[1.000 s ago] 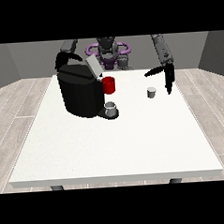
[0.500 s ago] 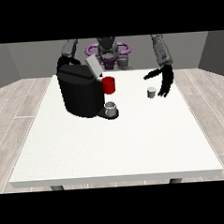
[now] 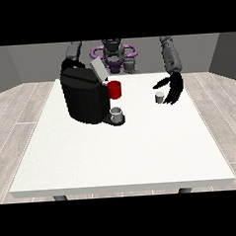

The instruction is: Insert the coffee pod into the coffee machine and close the lid

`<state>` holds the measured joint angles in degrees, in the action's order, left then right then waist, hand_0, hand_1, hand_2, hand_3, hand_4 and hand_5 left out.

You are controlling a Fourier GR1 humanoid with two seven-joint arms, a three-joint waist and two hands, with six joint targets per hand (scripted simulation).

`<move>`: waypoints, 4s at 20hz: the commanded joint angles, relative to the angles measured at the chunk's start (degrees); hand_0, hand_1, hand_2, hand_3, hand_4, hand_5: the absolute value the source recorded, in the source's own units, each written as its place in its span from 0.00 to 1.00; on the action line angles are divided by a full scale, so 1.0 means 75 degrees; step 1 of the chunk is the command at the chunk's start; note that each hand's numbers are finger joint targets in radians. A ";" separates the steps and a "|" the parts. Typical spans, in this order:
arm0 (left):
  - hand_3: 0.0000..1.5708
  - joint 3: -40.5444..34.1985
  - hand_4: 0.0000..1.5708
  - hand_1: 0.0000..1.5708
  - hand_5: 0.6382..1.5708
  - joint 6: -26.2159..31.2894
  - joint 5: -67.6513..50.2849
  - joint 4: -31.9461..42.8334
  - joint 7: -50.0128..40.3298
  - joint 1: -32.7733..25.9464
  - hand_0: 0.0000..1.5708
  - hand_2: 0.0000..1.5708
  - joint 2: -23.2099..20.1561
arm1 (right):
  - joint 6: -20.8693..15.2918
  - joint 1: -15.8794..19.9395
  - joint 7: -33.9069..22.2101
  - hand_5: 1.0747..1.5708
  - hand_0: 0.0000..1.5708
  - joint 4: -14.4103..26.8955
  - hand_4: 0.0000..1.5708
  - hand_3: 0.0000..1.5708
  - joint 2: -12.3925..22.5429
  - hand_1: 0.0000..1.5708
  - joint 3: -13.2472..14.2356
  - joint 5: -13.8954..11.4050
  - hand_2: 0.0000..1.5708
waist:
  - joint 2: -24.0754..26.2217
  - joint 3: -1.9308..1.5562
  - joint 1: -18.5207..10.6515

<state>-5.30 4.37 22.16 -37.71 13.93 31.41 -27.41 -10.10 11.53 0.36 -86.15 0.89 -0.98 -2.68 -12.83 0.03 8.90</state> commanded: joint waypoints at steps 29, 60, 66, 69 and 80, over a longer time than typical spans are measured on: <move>0.86 0.0538 0.37 0.88 1.00 -0.0550 0.1486 0.0442 0.0902 0.1494 0.88 0.90 0.0324 | 0.0223 0.0323 0.0298 1.00 0.00 0.1356 0.28 0.00 0.0185 0.00 0.0891 0.0636 0.00 | 0.0550 -0.0009 -0.0256; 0.81 -0.0257 0.33 0.82 1.00 0.0469 0.1497 0.0202 -0.0795 0.4480 0.82 0.85 -0.0130 | 0.0484 0.0892 0.0318 1.00 0.00 0.0975 0.32 0.00 0.0217 0.00 0.0252 0.0712 0.00 | 0.0016 -0.0006 0.1079; 0.79 -0.0203 0.31 0.81 1.00 0.0359 0.1600 0.0271 -0.0976 0.4553 0.81 0.83 0.0171 | 0.0188 0.0961 0.0060 1.00 0.00 0.0830 0.34 0.00 0.0316 0.00 0.0230 0.0412 0.00 | 0.0027 -0.0005 0.1147; 0.79 -0.0034 0.31 0.83 1.00 0.0377 0.1766 0.0023 -0.1337 0.4874 0.83 0.85 0.0303 | 0.0452 0.1060 0.0582 1.00 0.00 0.1444 0.31 0.00 0.0550 0.00 0.0730 0.0735 0.00 | -0.0131 -0.0011 0.0927; 0.76 0.0085 0.32 0.77 1.00 0.0256 0.1900 0.0074 -0.1095 0.4713 0.77 0.80 0.0754 | 0.0096 0.1165 0.0516 1.00 0.00 0.1269 0.34 0.00 0.0287 0.00 0.0656 0.0619 0.00 | -0.0195 -0.0008 0.0823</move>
<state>-5.92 7.82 35.55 -35.95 6.18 67.27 -24.91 -9.93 19.29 2.56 -78.76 2.17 2.05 1.00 -13.92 -0.01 16.43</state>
